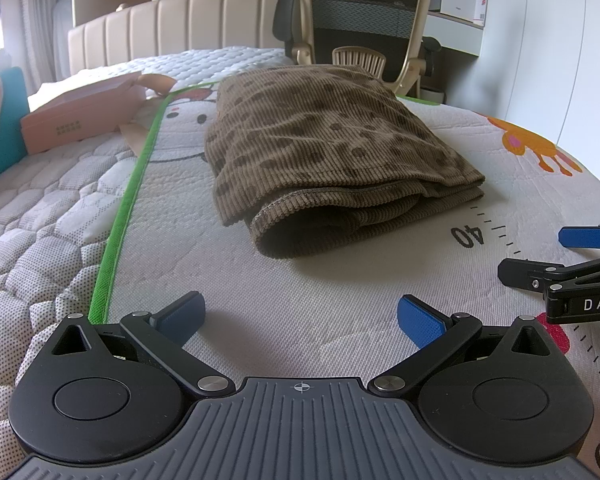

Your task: Fold clothes

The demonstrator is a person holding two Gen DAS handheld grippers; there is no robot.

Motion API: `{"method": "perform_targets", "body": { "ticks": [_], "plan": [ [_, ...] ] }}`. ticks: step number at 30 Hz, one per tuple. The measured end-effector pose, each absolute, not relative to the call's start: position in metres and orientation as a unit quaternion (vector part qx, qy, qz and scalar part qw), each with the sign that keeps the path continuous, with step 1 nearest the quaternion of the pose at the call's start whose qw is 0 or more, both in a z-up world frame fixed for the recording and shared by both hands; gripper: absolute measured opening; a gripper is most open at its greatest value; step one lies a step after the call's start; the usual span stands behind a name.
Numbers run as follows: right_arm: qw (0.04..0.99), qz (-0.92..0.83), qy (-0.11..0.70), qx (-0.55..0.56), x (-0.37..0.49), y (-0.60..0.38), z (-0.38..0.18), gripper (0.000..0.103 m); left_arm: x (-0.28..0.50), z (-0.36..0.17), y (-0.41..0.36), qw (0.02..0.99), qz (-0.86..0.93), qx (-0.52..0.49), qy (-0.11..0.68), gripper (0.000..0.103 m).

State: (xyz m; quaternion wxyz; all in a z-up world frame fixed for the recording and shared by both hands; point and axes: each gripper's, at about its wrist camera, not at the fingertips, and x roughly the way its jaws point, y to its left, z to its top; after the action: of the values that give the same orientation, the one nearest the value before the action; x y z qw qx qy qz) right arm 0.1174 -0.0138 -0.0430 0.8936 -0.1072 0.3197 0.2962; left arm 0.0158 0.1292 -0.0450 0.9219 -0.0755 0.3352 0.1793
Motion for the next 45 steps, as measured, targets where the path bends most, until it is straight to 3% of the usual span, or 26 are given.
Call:
{"method": "perform_targets", "body": {
  "ticks": [45],
  "plan": [
    [0.894, 0.296, 0.319, -0.109, 0.1165, -0.0146, -0.0426, 0.103, 0.0177, -0.0452, 0.1270, 0.919, 0.185, -0.070, 0.342, 0.103]
  ]
}}
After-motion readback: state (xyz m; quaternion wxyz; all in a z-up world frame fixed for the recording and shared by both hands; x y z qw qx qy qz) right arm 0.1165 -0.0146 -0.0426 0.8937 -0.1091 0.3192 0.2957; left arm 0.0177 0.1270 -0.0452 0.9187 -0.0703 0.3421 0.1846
